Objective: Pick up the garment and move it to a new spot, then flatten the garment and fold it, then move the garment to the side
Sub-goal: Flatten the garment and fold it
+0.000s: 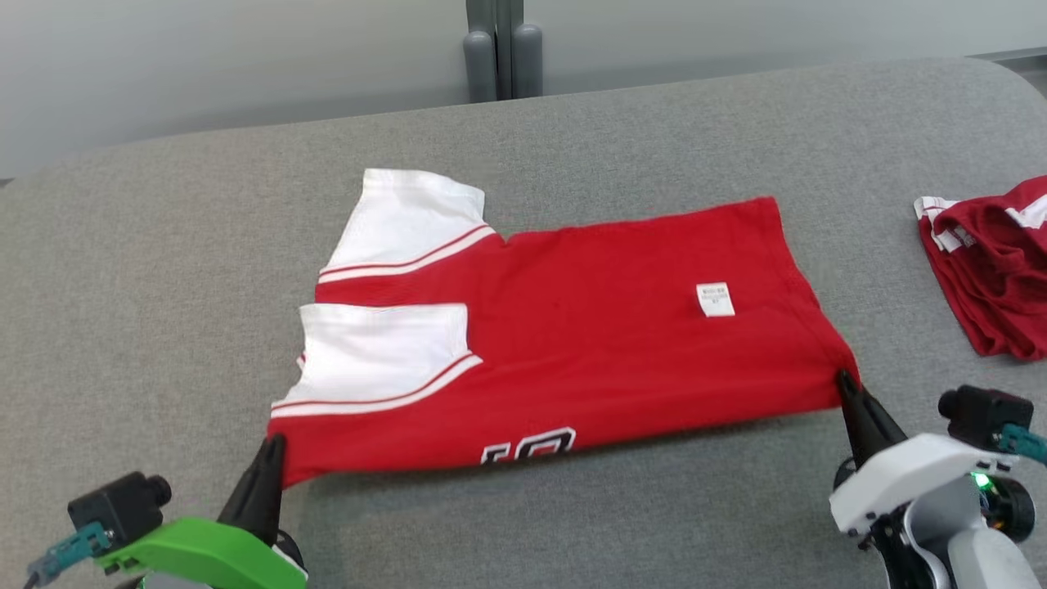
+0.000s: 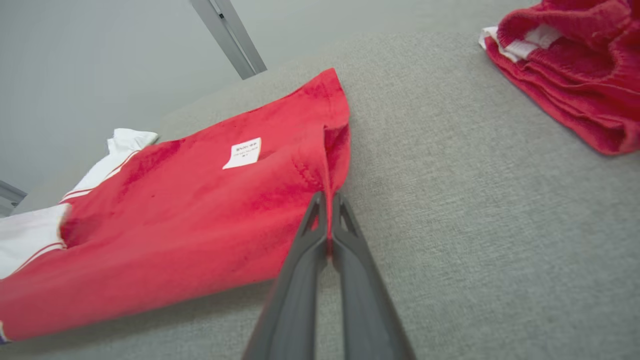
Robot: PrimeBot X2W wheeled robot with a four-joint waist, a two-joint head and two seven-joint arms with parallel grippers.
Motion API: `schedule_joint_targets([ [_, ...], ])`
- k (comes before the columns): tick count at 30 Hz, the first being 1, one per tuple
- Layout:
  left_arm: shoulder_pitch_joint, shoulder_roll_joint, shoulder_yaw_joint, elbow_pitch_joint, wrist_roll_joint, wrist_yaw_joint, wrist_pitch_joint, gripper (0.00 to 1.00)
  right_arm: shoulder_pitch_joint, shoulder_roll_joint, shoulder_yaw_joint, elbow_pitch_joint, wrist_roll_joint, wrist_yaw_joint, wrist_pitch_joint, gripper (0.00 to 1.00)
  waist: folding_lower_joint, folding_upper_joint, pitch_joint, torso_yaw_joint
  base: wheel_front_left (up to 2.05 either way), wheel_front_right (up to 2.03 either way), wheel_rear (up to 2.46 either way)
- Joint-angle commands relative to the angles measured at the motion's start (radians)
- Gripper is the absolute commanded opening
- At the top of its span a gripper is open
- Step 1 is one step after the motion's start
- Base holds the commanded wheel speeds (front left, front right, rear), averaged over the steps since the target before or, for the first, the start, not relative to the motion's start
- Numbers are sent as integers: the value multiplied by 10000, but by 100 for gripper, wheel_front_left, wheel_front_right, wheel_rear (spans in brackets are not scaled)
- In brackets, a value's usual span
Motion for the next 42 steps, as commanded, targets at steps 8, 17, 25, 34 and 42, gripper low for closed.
schedule_joint_targets([
  [8,1751,206,-278,-640,-288,423,227,0,2164,-40,-128,-1543,108,-10,746,0,0,0,-70,-102,0,0,0],
  [17,1993,173,-395,265,-305,60,48,97,2689,-44,-66,-1224,-118,-10,510,100,0,0,-76,-143,0,0,0],
  [25,1110,1186,129,-60,350,184,21,100,2253,-35,-508,-2063,-824,-9,506,100,0,0,-78,-233,0,0,0],
  [34,-3048,2383,-509,-245,1876,-761,1828,100,494,-35,54,-2816,-2622,-9,779,100,0,0,577,-499,0,0,0],
  [42,-6914,2130,-1328,1654,2501,-1860,3844,100,-1232,-37,1207,-2692,-3328,-9,806,100,0,0,1747,-1163,0,0,0],
])
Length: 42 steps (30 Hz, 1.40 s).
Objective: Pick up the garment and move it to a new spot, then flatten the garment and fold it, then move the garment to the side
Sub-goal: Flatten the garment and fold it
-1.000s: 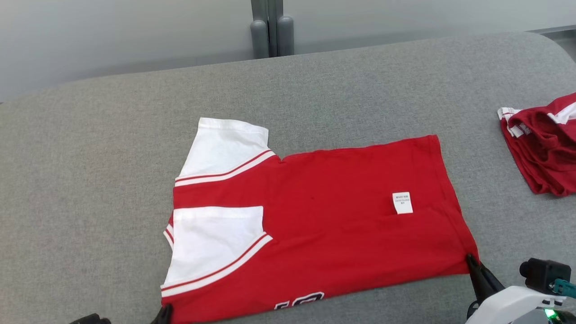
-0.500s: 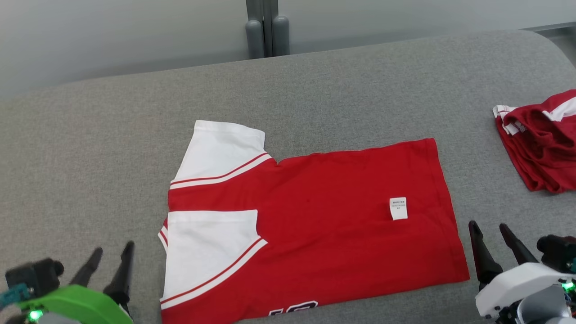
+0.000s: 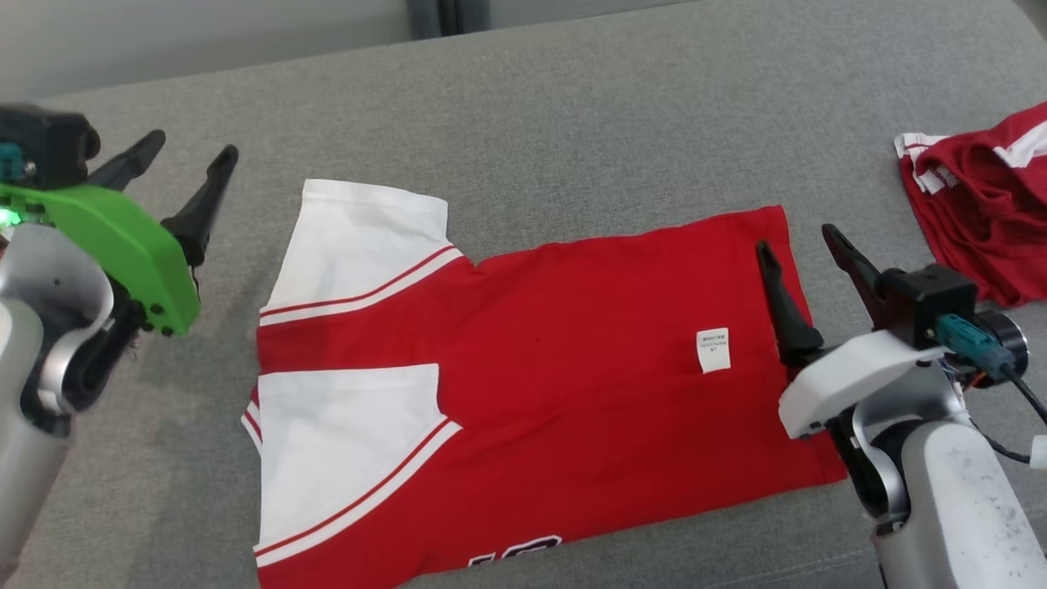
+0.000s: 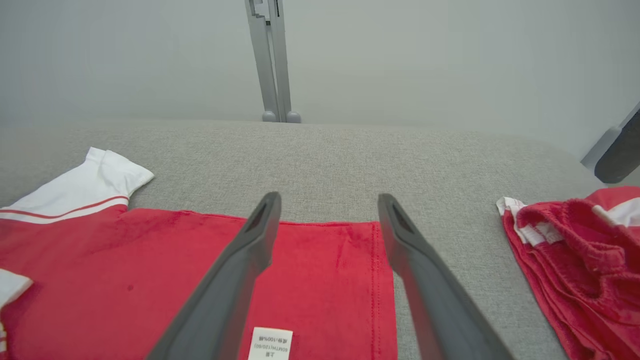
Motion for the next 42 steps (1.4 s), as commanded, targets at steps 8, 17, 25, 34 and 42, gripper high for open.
schedule_joint_targets([
  [8,-1785,-376,-743,2473,-114,-672,1777,100,-1363,-31,688,642,26,-10,-317,100,0,0,1633,-1309,0,0,0],
  [17,-2748,-434,-1198,3837,126,-972,2432,100,-2160,-28,1004,1293,150,-10,-808,100,0,0,2331,-1915,0,0,0],
  [25,-2808,-410,-1629,4508,86,-1091,3057,100,-2368,-28,1053,1682,287,-10,-1107,100,0,0,2413,-2111,0,0,0],
  [34,-2752,-123,-2025,4127,-313,-1185,4177,37,-2455,-29,981,1772,245,-10,-1169,100,0,0,2248,-1925,0,0,0],
  [42,-2632,99,-2099,3580,-360,-1201,4191,0,-2587,-29,1049,1809,322,-10,-1094,100,0,0,2179,-1783,0,0,0],
])
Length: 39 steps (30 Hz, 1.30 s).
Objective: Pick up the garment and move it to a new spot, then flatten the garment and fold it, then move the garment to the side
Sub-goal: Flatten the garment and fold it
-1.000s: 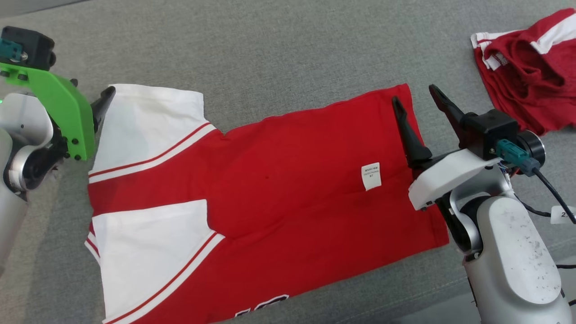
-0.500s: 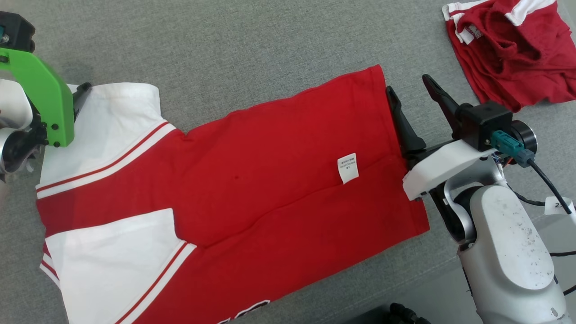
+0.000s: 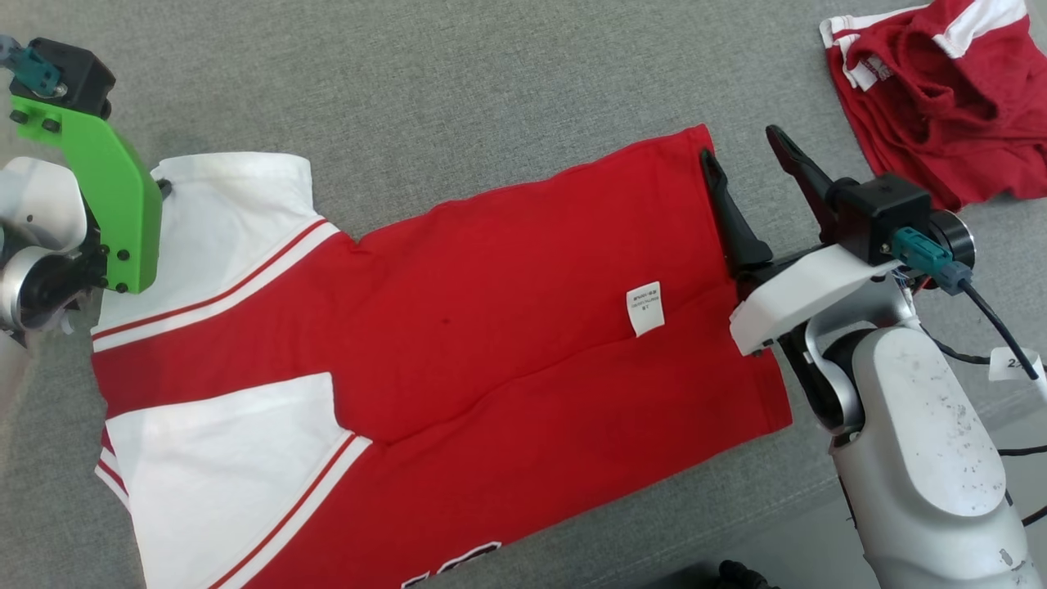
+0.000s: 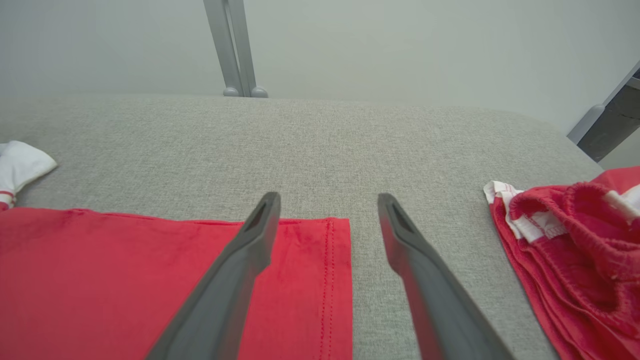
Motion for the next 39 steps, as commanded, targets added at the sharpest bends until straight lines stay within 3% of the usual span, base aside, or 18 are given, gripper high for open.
schedule_joint_targets([
  [1,321,114,-80,34,93,-30,-139,0,-141,-27,-42,39,24,-10,36,100,-1,0,-16,31,0,0,0],
  [8,93,-112,209,-339,335,-30,-1531,0,-592,-176,-388,544,-63,-10,294,100,-1,0,-199,309,0,0,0],
  [15,305,-153,363,-1025,234,-51,-2421,0,-1668,-784,-224,2042,-189,-10,1492,100,-1,0,-334,847,0,0,0],
  [28,731,-324,267,-1875,150,66,-2890,0,-2915,-1537,484,4190,1980,-10,4015,100,-1,0,-348,1492,0,0,0],
  [29,741,-333,263,-1896,144,72,-2905,0,-2934,-1575,523,4271,2076,-10,4121,76,-1,0,-346,1511,0,0,0],
  [30,754,-339,260,-1912,136,79,-2914,0,-2947,-1629,600,4364,2179,-10,4227,44,-1,0,-344,1528,0,0,0],
  [31,769,-342,255,-1920,137,83,-2911,0,-2956,-1672,666,4427,2250,-10,4324,30,-1,0,-346,1539,0,0,0],
  [32,793,-340,244,-1935,145,84,-2945,0,-2969,-1737,818,4471,2397,-10,4422,0,-1,0,-368,1551,0,0,0],
  [39,835,-329,226,-1997,165,68,-3141,0,-3171,-1981,1179,4343,2313,-10,3405,0,-1,0,-550,1588,0,0,0],
])
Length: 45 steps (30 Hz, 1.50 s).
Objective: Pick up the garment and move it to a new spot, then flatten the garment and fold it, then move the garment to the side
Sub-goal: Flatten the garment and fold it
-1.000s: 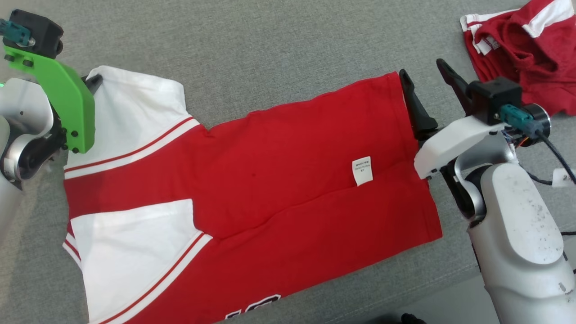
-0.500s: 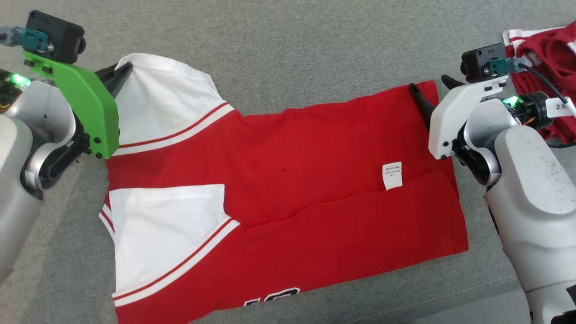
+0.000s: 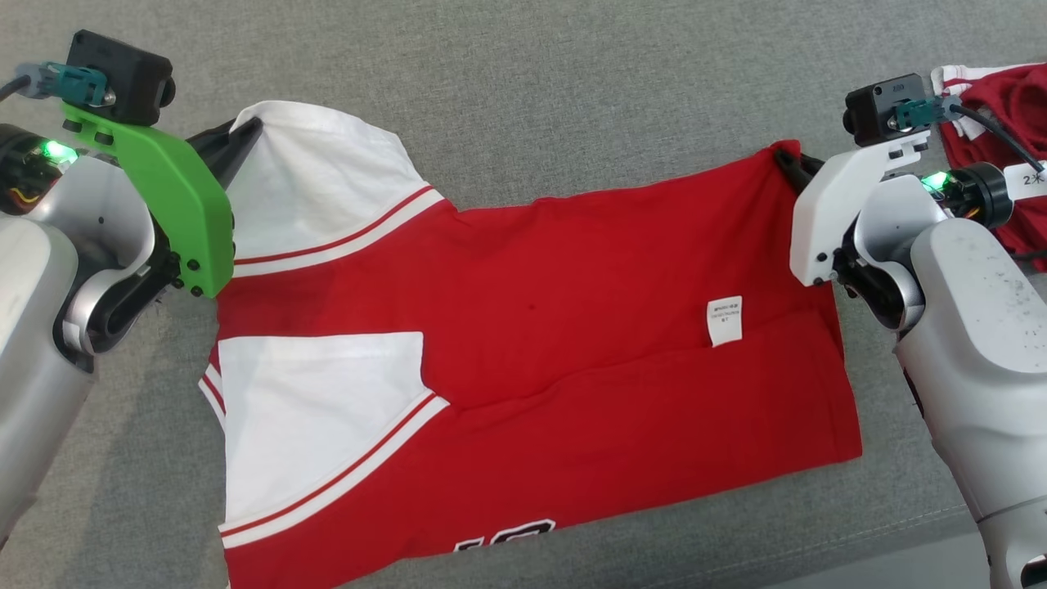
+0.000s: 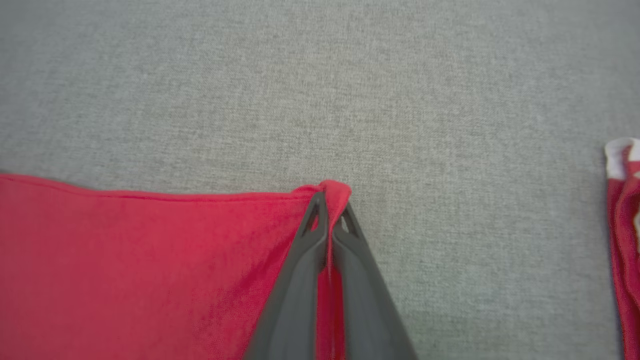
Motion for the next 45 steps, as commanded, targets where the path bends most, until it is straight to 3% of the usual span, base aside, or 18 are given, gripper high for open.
schedule_joint_targets([
  [1,134,15,20,-26,29,41,-89,0,-151,-98,26,47,-135,-10,-287,0,0,0,-77,25,0,0,0],
  [10,915,179,143,-700,-150,91,-898,0,410,-255,244,146,-65,-10,-2178,0,0,0,-672,219,0,0,0],
  [15,2686,719,269,-2038,-318,623,-1711,0,1732,-630,91,-465,129,-10,-3183,0,0,0,-1278,399,0,0,0],
  [20,4615,1020,425,-3307,-553,1475,-2598,0,3159,-756,-372,-1182,244,-10,-3700,0,0,0,-1813,577,0,0,0],
  [29,7545,980,565,-4514,-1224,2658,-3928,0,5185,-523,-1178,-2543,-310,-10,-3963,0,0,0,-2347,760,0,0,0],
  [36,8540,517,285,-4237,-1712,2554,-4330,0,6130,-142,-1561,-3050,-829,-10,-3951,0,0,0,-2465,819,0,0,0],
  [37,8571,448,227,-4073,-1736,2502,-4354,0,6192,-112,-1572,-3057,-916,-10,-3973,4,0,0,-2471,813,0,0,0],
  [39,8576,275,118,-3669,-1671,2382,-4432,0,6327,6,-1614,-2996,-1037,-10,-4070,64,0,0,-2491,794,0,0,0],
  [40,8606,143,80,-3445,-1737,2332,-4504,18,6382,53,-1614,-2957,-1139,-10,-4113,100,0,0,-2509,774,0,0,0],
  [42,8649,36,34,-3028,-1664,2289,-4653,53,6471,179,-1718,-2898,-1225,-10,-4274,100,0,0,-2538,725,0,0,0],
  [43,8682,-29,28,-2857,-1657,2277,-4727,100,6544,214,-1740,-2868,-1262,-10,-4328,100,0,0,-2550,706,0,0,0],
  [45,8776,-132,39,-2510,-1695,2266,-4892,100,6676,258,-1893,-2805,-1320,-10,-4491,100,0,0,-2574,665,0,0,0],
])
